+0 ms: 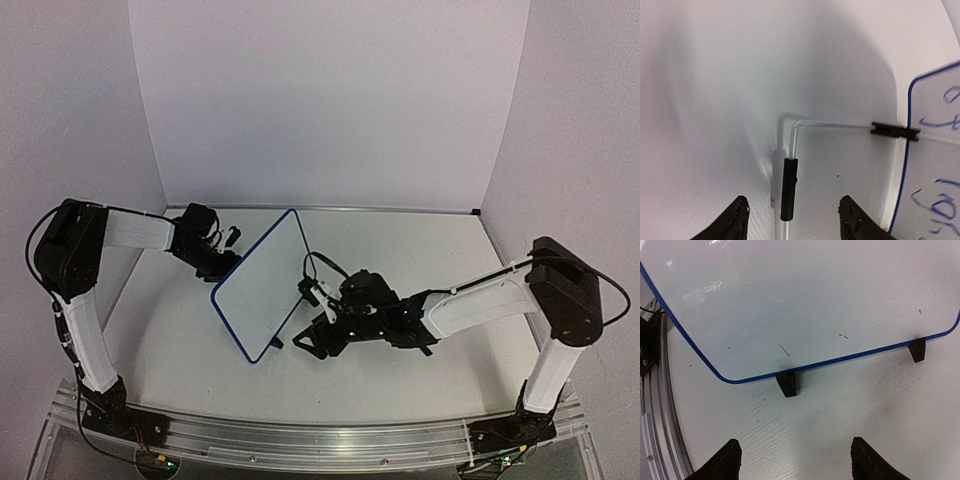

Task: Write a sentence on the whiteboard
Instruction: Move the whiteboard stand to the center of the board.

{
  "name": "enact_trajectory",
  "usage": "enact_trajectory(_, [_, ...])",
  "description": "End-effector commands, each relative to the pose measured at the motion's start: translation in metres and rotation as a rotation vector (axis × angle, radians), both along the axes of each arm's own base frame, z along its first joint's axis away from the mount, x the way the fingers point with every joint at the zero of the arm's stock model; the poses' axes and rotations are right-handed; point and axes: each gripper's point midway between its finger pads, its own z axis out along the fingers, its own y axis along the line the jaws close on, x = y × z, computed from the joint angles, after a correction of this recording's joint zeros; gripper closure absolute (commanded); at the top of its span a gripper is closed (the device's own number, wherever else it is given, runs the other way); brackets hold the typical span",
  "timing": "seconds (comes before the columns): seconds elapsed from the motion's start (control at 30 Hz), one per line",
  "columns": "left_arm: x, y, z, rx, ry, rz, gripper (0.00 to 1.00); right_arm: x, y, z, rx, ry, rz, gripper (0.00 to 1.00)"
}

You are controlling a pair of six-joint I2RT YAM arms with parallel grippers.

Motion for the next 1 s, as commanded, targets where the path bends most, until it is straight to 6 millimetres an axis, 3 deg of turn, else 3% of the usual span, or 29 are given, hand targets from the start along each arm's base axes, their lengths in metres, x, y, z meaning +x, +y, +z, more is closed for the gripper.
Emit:
enact_trajectory(0.0, [0.013,0.032,0.068,0.064,-0.137,0.182,0.31,0.011,0.034,-0.003,0.049,-0.02,0.054,0.34])
enact_trajectory(0.27, [-0.001,0.098,0.146,-0.054,-0.171,0.41,0.17,0.015,0.055,-0.03,0.019,-0.013,0.107,0.41])
enact_trajectory(0.4, [-0.014,0.111,0.169,-0.044,-0.164,0.398,0.14,0.012,0.065,-0.044,-0.023,-0.02,0.134,0.42])
enact_trajectory(0.57, [-0.025,0.102,0.199,-0.081,-0.202,0.329,0.13,0.01,0.074,-0.06,-0.062,-0.029,0.142,0.47])
enact_trajectory(0.83, [-0.031,0.124,0.206,0.015,-0.32,0.366,0.13,0.008,0.082,-0.076,-0.117,-0.079,0.106,0.62])
enact_trajectory(0.97, [-0.032,0.129,0.203,0.032,-0.348,0.384,0.13,0.012,0.083,-0.078,-0.126,-0.12,0.042,0.76])
